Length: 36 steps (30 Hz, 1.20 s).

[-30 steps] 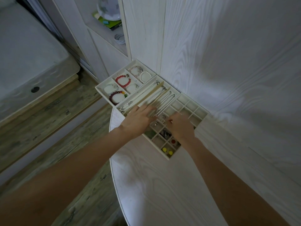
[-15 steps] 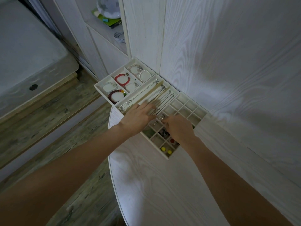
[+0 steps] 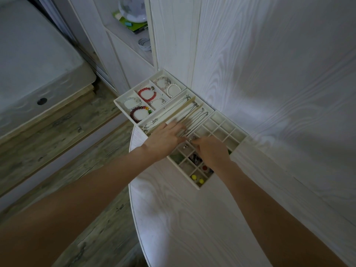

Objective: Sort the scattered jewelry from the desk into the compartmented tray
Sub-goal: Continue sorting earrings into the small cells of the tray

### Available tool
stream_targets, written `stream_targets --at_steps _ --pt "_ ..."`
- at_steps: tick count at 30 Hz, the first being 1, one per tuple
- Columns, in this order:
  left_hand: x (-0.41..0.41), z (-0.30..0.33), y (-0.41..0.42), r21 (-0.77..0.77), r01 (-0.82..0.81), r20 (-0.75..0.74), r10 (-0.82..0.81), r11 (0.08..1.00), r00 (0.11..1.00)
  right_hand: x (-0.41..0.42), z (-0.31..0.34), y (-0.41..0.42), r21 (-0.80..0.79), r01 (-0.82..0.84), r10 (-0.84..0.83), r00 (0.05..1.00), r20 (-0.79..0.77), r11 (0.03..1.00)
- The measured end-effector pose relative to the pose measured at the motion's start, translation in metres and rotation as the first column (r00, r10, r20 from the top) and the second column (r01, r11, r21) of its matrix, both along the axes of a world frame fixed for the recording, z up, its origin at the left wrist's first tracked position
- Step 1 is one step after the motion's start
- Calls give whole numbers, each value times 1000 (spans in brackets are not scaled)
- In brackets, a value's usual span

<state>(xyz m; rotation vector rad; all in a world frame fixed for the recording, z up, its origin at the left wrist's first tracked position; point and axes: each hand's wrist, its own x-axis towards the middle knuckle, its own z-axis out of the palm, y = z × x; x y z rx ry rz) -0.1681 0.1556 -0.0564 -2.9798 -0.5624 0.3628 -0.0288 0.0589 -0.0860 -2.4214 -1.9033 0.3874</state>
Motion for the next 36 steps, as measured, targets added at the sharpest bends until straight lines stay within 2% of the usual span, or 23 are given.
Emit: stream_targets --at_steps 4,9,12,14,16,17,19,22,23,24,25,28,29,30,32,33,36 --pt "0 1 0 3 7 -12 -7 1000 1000 -4 1 1 -45 -10 11 1000 19 999" --pt "0 0 1 19 18 -6 -18 1000 1000 -11 2 3 -100 81 -80 997 16 992" --pt "0 0 0 12 18 -11 -18 1000 1000 -13 2 2 -83 110 -114 992 -50 990" --pt "1 0 0 -1 13 0 -13 1000 1000 -10 4 1 14 184 -178 963 -201 983" --pt "2 -1 0 -6 6 23 -6 1000 1000 -3 12 2 99 343 -272 863 -425 934" --pt "3 -2 1 -11 2 34 -1 1000 999 2 18 2 88 411 -310 796 -519 907" --pt "5 -2 1 -18 0 50 1 1000 999 13 27 4 -15 513 -394 640 -659 858" --pt "10 -1 1 -19 3 52 -2 1000 999 28 35 6 -214 607 -471 303 -828 765" --pt "13 0 1 -22 8 52 -6 1000 999 32 36 7 -229 636 -457 219 -862 737" --pt "14 1 1 -25 12 51 -11 1000 999 37 36 7 -220 667 -441 181 -879 712" --pt "16 2 2 -26 18 51 -17 999 999 41 34 8 -195 698 -436 184 -881 689" --pt "20 4 7 -28 28 56 -26 999 998 50 28 12 -82 738 -430 295 -853 670" --pt "21 5 8 -32 34 59 -32 999 998 53 25 15 -24 731 -417 362 -834 682" --pt "22 5 9 -40 40 62 -38 998 997 55 20 18 76 709 -404 483 -777 701" --pt "26 5 11 -43 53 56 -51 998 997 58 13 24 270 603 -430 756 -493 750" --pt "27 5 11 -39 56 45 -54 998 998 58 12 27 318 553 -457 826 -330 770" --pt "28 3 10 -38 56 19 -56 998 998 59 10 33 320 493 -497 865 -73 810"
